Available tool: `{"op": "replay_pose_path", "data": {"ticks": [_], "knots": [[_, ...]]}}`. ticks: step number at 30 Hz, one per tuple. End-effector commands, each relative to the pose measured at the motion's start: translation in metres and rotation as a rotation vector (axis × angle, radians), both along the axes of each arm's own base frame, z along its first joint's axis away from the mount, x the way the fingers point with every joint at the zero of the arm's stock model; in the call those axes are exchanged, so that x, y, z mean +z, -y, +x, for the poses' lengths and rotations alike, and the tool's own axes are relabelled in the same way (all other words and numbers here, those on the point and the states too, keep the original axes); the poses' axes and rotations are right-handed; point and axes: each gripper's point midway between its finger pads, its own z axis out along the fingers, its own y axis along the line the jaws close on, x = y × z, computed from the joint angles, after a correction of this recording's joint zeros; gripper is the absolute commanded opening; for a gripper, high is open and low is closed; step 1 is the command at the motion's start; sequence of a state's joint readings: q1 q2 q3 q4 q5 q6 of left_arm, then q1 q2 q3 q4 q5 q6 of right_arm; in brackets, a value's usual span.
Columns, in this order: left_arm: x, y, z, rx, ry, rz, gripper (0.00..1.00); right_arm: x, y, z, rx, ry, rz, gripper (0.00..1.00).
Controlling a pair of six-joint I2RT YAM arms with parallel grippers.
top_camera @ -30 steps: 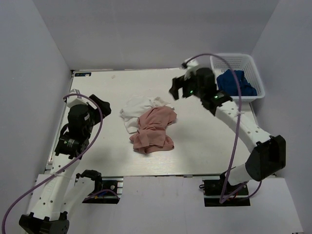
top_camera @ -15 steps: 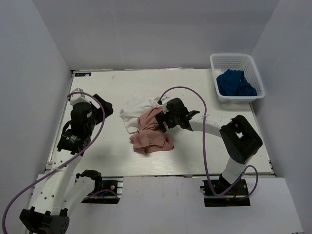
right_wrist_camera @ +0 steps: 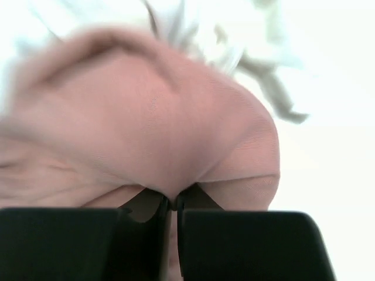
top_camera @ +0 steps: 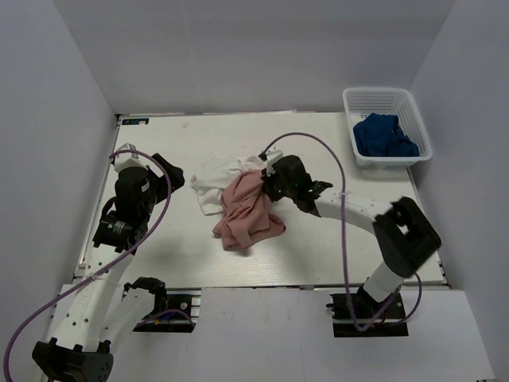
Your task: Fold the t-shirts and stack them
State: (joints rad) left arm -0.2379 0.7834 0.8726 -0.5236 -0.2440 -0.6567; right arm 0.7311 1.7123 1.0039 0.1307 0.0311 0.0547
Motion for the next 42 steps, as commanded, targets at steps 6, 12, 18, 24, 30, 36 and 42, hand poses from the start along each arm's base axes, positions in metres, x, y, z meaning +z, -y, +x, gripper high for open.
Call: {"op": "replay_pose_path", "data": {"ticks": [6, 12, 18, 24, 30, 36, 42], "knots": [[0.008, 0.004, -0.002, -0.027, 0.024, -0.004, 1.00, 0.213, 0.032, 0.013, -0.190, 0.418, 0.312, 0.00], [0.008, 0.004, -0.002, -0.027, 0.024, -0.004, 1.00, 0.282, 0.076, 0.034, -0.402, 0.589, 0.331, 0.00], [0.003, 0.001, -0.001, -0.009, 0.004, 0.008, 1.00, 0.356, 0.126, 0.081, -0.617, 0.725, 0.234, 0.00], [0.001, -0.001, -0.002, 0.000, -0.004, 0.014, 1.00, 0.443, 0.190, 0.120, -0.804, 0.898, 0.200, 0.00], [0.001, -0.009, -0.003, 0.038, -0.017, 0.048, 1.00, 0.537, 0.280, 0.119, -1.084, 1.167, 0.096, 0.00], [-0.001, -0.013, -0.004, 0.058, -0.026, 0.059, 1.00, 0.573, 0.330, 0.114, -1.192, 1.365, 0.002, 0.00], [-0.002, -0.017, -0.002, 0.077, -0.040, 0.072, 1.00, 0.556, 0.365, 0.131, -1.149, 1.380, -0.086, 0.00]]}}
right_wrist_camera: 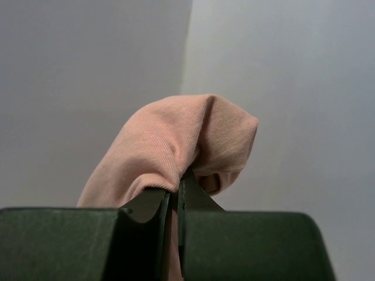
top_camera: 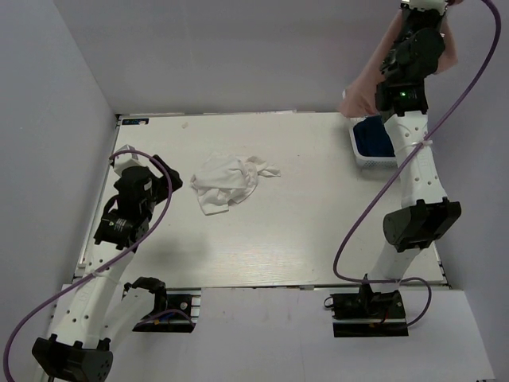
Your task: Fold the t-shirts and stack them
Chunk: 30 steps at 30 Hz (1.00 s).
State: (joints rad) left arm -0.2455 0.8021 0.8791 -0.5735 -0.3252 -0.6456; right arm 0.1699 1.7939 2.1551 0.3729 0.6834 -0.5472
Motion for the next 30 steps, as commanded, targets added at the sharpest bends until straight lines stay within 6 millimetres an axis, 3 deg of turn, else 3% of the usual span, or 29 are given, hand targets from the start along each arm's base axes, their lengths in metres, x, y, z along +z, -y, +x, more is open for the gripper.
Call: {"op": "replay_pose_path", "data": {"ticks": [1, 5, 6, 7, 8, 9, 10, 11, 12, 14, 17, 18, 21, 22, 23, 24, 27, 28, 30], "knots": [[0.010, -0.003, 0.001, 0.014, 0.013, 0.016, 1.00, 0.015, 0.019, -0.013, -0.018, 0.073, -0.059, 0.00], [0.004, 0.001, 0.003, -0.003, -0.008, 0.013, 1.00, -0.043, 0.048, 0.015, -0.057, -0.069, -0.035, 0.00], [0.002, 0.001, 0.004, -0.003, -0.017, 0.015, 1.00, -0.078, 0.058, 0.034, -0.055, -0.143, -0.005, 0.00], [0.002, 0.001, 0.004, -0.003, -0.017, 0.015, 1.00, -0.099, 0.060, 0.043, -0.043, -0.187, -0.001, 0.00], [-0.001, 0.003, 0.005, -0.011, -0.027, 0.013, 1.00, -0.136, 0.072, 0.060, -0.043, -0.257, 0.020, 0.00], [-0.001, 0.003, 0.005, -0.011, -0.027, 0.013, 1.00, -0.154, 0.077, 0.067, -0.041, -0.299, 0.023, 0.00], [-0.004, 0.003, 0.007, -0.011, -0.037, 0.016, 1.00, -0.182, 0.077, 0.076, -0.026, -0.360, 0.023, 0.00], [-0.004, 0.005, 0.007, -0.019, -0.038, 0.012, 1.00, -0.224, 0.083, 0.090, -0.027, -0.459, 0.049, 0.00], [-0.004, 0.005, 0.007, -0.019, -0.038, 0.012, 1.00, -0.242, 0.081, 0.097, 0.001, -0.486, 0.082, 0.00], [-0.006, 0.005, 0.008, -0.019, -0.047, 0.014, 1.00, -0.301, 0.088, 0.109, 0.015, -0.610, 0.158, 0.00], [-0.002, 0.005, 0.008, -0.019, -0.039, 0.012, 1.00, -0.374, 0.078, 0.121, 0.114, -0.759, 0.269, 0.06], [-0.002, 0.005, 0.008, -0.019, -0.038, 0.012, 1.00, -0.402, 0.062, 0.126, 0.210, -0.828, 0.287, 0.15], [-0.005, 0.005, 0.009, -0.023, -0.048, 0.022, 1.00, -0.451, 0.052, 0.123, 0.238, -0.937, 0.379, 0.20], [-0.005, 0.005, 0.009, -0.023, -0.048, 0.022, 1.00, -0.470, 0.052, 0.112, 0.229, -1.016, 0.417, 0.20], [-0.005, 0.005, 0.009, -0.023, -0.048, 0.022, 1.00, -0.464, 0.051, 0.118, 0.244, -1.009, 0.432, 0.20], [-0.005, 0.007, 0.009, -0.032, -0.049, 0.018, 1.00, -0.497, 0.053, 0.111, 0.232, -1.085, 0.487, 0.22], [-0.008, 0.009, 0.010, -0.040, -0.059, 0.016, 1.00, -0.530, 0.051, 0.106, 0.228, -1.182, 0.519, 0.24], [-0.011, 0.009, 0.011, -0.040, -0.069, 0.019, 1.00, -0.536, 0.050, 0.101, 0.222, -1.212, 0.526, 0.35], [-0.011, 0.011, 0.011, -0.048, -0.071, 0.015, 1.00, -0.544, 0.051, 0.096, 0.202, -1.232, 0.566, 0.48]]}}
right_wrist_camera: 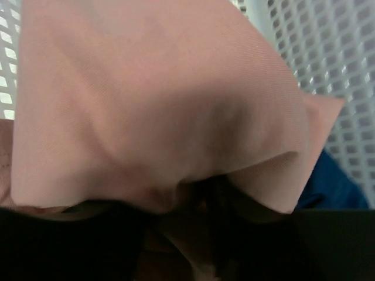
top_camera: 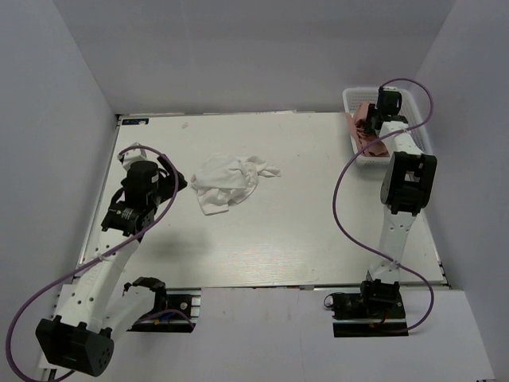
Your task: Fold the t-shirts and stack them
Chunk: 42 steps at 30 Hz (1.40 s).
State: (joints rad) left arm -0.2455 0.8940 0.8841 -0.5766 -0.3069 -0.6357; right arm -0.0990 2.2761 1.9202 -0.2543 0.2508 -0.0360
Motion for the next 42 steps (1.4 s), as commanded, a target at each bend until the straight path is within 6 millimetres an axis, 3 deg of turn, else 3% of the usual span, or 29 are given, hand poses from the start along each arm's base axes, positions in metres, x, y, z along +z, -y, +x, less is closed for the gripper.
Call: {"op": "replay_pose_path", "data": {"ticks": [1, 3, 4, 5, 6, 7, 9, 10, 11, 13, 14, 16, 17, 22, 23, 25, 26, 28, 29, 32, 33, 34, 36, 37, 39, 42], "knots": [[0.014, 0.006, 0.003, -0.032, 0.017, -0.001, 1.00, -0.020, -0.002, -0.023, -0.035, -0.124, 0.080, 0.53], [0.014, 0.008, 0.004, -0.041, 0.007, -0.004, 1.00, -0.002, -0.002, -0.021, -0.039, -0.091, 0.073, 0.65], [0.011, 0.010, 0.005, -0.051, -0.006, -0.007, 1.00, 0.039, 0.002, -0.020, -0.051, -0.011, 0.059, 0.72], [0.007, 0.013, 0.006, -0.073, -0.021, -0.001, 1.00, 0.056, 0.000, -0.019, -0.052, 0.022, 0.058, 0.90], [0.007, 0.015, 0.006, -0.083, -0.023, -0.007, 1.00, 0.071, -0.001, -0.020, -0.055, 0.052, 0.064, 0.90], [0.006, 0.018, 0.008, -0.092, -0.030, -0.011, 1.00, 0.117, -0.002, -0.026, -0.054, 0.134, 0.063, 0.90], [-0.003, 0.025, 0.010, -0.129, -0.066, -0.017, 1.00, 0.161, -0.006, -0.036, -0.048, 0.214, 0.063, 0.90], [-0.006, 0.029, 0.013, -0.149, -0.071, -0.018, 1.00, 0.170, -0.009, -0.041, -0.041, 0.222, 0.065, 0.90], [-0.008, 0.037, 0.014, -0.188, -0.079, -0.042, 1.00, 0.202, -0.016, -0.054, -0.028, 0.272, 0.072, 0.90], [-0.021, 0.049, 0.017, -0.254, -0.125, -0.053, 1.00, 0.210, -0.031, -0.064, 0.022, 0.270, 0.097, 0.90], [-0.026, 0.059, 0.015, -0.310, -0.147, -0.076, 1.00, 0.226, -0.040, -0.078, 0.046, 0.289, 0.106, 0.90], [-0.040, 0.074, 0.009, -0.389, -0.202, -0.117, 1.00, 0.219, -0.071, -0.085, 0.144, 0.264, 0.133, 0.90], [-0.053, 0.079, 0.007, -0.410, -0.246, -0.132, 1.00, 0.228, -0.080, -0.094, 0.173, 0.284, 0.143, 0.90], [-0.111, 0.108, -0.022, -0.519, -0.409, -0.205, 1.00, 0.204, -0.190, -0.114, 0.527, 0.203, 0.197, 0.90], [-0.119, 0.109, -0.025, -0.509, -0.436, -0.207, 1.00, 0.185, -0.199, -0.118, 0.551, 0.164, 0.199, 0.90], [-0.133, 0.108, -0.025, -0.482, -0.480, -0.184, 1.00, 0.174, -0.242, -0.120, 0.668, 0.173, 0.215, 0.90], [-0.138, 0.109, -0.026, -0.481, -0.493, -0.170, 1.00, 0.156, -0.253, -0.125, 0.730, 0.140, 0.213, 0.90], [-0.149, 0.103, -0.023, -0.435, -0.517, -0.132, 1.00, 0.133, -0.295, -0.129, 0.857, 0.103, 0.233, 0.90], [-0.155, 0.101, -0.021, -0.421, -0.545, -0.119, 1.00, 0.129, -0.303, -0.127, 0.919, 0.107, 0.188, 0.90], [-0.157, 0.095, -0.008, -0.375, -0.545, -0.062, 1.00, 0.080, -0.329, -0.120, 1.008, 0.017, 0.094, 0.90], [-0.165, 0.090, -0.004, -0.348, -0.563, -0.033, 1.00, 0.076, -0.338, -0.122, 1.028, -0.003, 0.072, 0.90], [-0.167, 0.088, -0.002, -0.335, -0.579, -0.019, 1.00, 0.052, -0.341, -0.118, 1.005, -0.054, 0.023, 0.90], [-0.174, 0.087, 0.007, -0.317, -0.595, 0.002, 0.96, 0.037, -0.352, -0.120, 1.054, -0.073, -0.016, 0.90], [-0.179, 0.087, 0.006, -0.315, -0.614, 0.005, 0.93, 0.015, -0.355, -0.118, 1.064, -0.110, -0.016, 0.90], [-0.184, 0.090, 0.011, -0.331, -0.615, 0.005, 0.82, 0.004, -0.364, -0.121, 1.096, -0.137, -0.004, 0.90], [-0.198, 0.088, 0.010, -0.321, -0.650, 0.018, 0.65, -0.028, -0.378, -0.124, 1.113, -0.186, 0.055, 0.90]]}}
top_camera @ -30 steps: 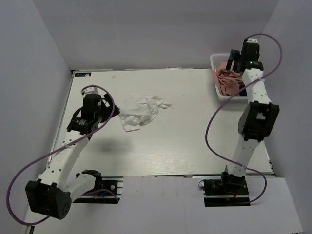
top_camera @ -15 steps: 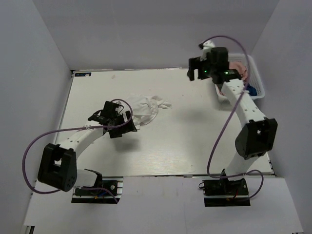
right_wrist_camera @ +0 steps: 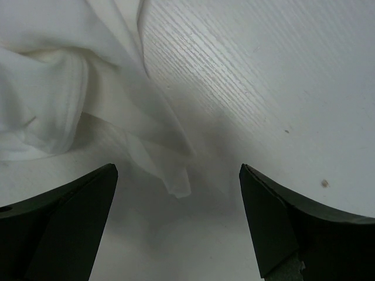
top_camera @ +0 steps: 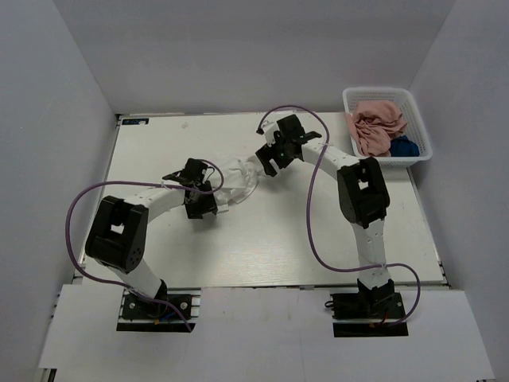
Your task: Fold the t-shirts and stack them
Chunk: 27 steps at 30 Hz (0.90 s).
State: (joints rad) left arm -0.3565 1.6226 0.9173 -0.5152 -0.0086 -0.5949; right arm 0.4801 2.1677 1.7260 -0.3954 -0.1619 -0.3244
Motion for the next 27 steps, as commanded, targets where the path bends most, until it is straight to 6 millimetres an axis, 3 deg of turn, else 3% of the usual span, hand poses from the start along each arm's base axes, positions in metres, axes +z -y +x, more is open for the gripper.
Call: {"op": "replay_pose_path", "data": {"ticks": [1, 4, 5, 7, 8, 9, 10, 12, 13, 14, 15, 16, 17, 18, 19, 20, 21, 22, 23, 25, 26, 27], "knots": [[0.004, -0.003, 0.013, 0.012, 0.035, 0.031, 0.59, 0.008, -0.011, 0.013, 0.028, 0.030, 0.042, 0.90], [0.005, -0.001, 0.018, 0.012, 0.047, 0.026, 0.24, -0.007, -0.020, 0.000, 0.049, -0.021, 0.069, 0.90], [0.006, 0.000, 0.020, 0.013, 0.055, 0.023, 0.00, -0.008, -0.022, 0.001, 0.037, -0.020, 0.085, 0.86], [0.019, 0.002, 0.026, 0.014, 0.095, 0.008, 0.00, -0.011, -0.022, 0.001, 0.017, -0.024, 0.096, 0.68], [0.029, 0.000, 0.033, 0.025, 0.132, 0.019, 0.00, -0.008, -0.023, 0.004, 0.006, -0.013, 0.106, 0.53], [0.038, -0.001, 0.035, 0.031, 0.155, 0.020, 0.00, -0.008, -0.023, 0.004, -0.013, -0.018, 0.109, 0.20], [0.063, 0.000, 0.044, 0.040, 0.226, 0.004, 0.00, -0.008, -0.021, 0.004, -0.025, -0.016, 0.109, 0.06], [0.099, -0.005, 0.057, 0.078, 0.332, 0.003, 0.00, 0.014, -0.016, 0.014, -0.093, 0.053, 0.119, 0.00], [0.115, -0.008, 0.059, 0.094, 0.376, 0.007, 0.00, 0.036, -0.015, 0.016, -0.108, 0.093, 0.134, 0.00], [0.148, -0.011, 0.060, 0.110, 0.464, -0.015, 0.00, 0.042, -0.012, 0.019, -0.125, 0.121, 0.144, 0.00], [0.173, -0.013, 0.062, 0.136, 0.525, -0.034, 0.00, 0.060, -0.006, 0.017, -0.163, 0.160, 0.160, 0.00], [0.187, -0.019, 0.061, 0.157, 0.569, -0.030, 0.00, 0.097, -0.003, 0.019, -0.193, 0.240, 0.211, 0.00], [0.210, -0.020, 0.059, 0.163, 0.625, -0.055, 0.00, 0.113, 0.002, 0.018, -0.217, 0.271, 0.235, 0.00], [0.250, -0.026, 0.051, 0.184, 0.721, -0.086, 0.00, 0.151, 0.014, 0.005, -0.247, 0.340, 0.276, 0.00], [0.270, -0.032, 0.046, 0.206, 0.775, -0.091, 0.00, 0.167, 0.021, 0.004, -0.296, 0.386, 0.291, 0.00], [0.284, -0.037, 0.039, 0.217, 0.814, -0.103, 0.00, 0.160, 0.034, -0.004, -0.334, 0.386, 0.272, 0.00], [0.304, -0.042, 0.033, 0.235, 0.868, -0.118, 0.00, 0.229, 0.042, -0.017, -0.344, 0.525, 0.377, 0.00], [0.338, -0.054, 0.018, 0.275, 0.967, -0.142, 0.00, 0.242, 0.053, -0.020, -0.400, 0.564, 0.394, 0.00], [0.353, -0.059, 0.010, 0.291, 1.010, -0.155, 0.00, 0.239, 0.063, -0.027, -0.423, 0.571, 0.394, 0.00], [0.390, -0.074, -0.007, 0.339, 1.113, -0.183, 0.00, 0.311, 0.086, -0.055, -0.454, 0.723, 0.487, 0.00], [0.417, -0.081, -0.024, 0.343, 1.184, -0.211, 0.00, 0.335, 0.106, -0.069, -0.507, 0.792, 0.493, 0.00], [0.430, -0.085, -0.031, 0.358, 1.216, -0.222, 0.00, 0.350, 0.113, -0.076, -0.515, 0.827, 0.509, 0.00]]}}
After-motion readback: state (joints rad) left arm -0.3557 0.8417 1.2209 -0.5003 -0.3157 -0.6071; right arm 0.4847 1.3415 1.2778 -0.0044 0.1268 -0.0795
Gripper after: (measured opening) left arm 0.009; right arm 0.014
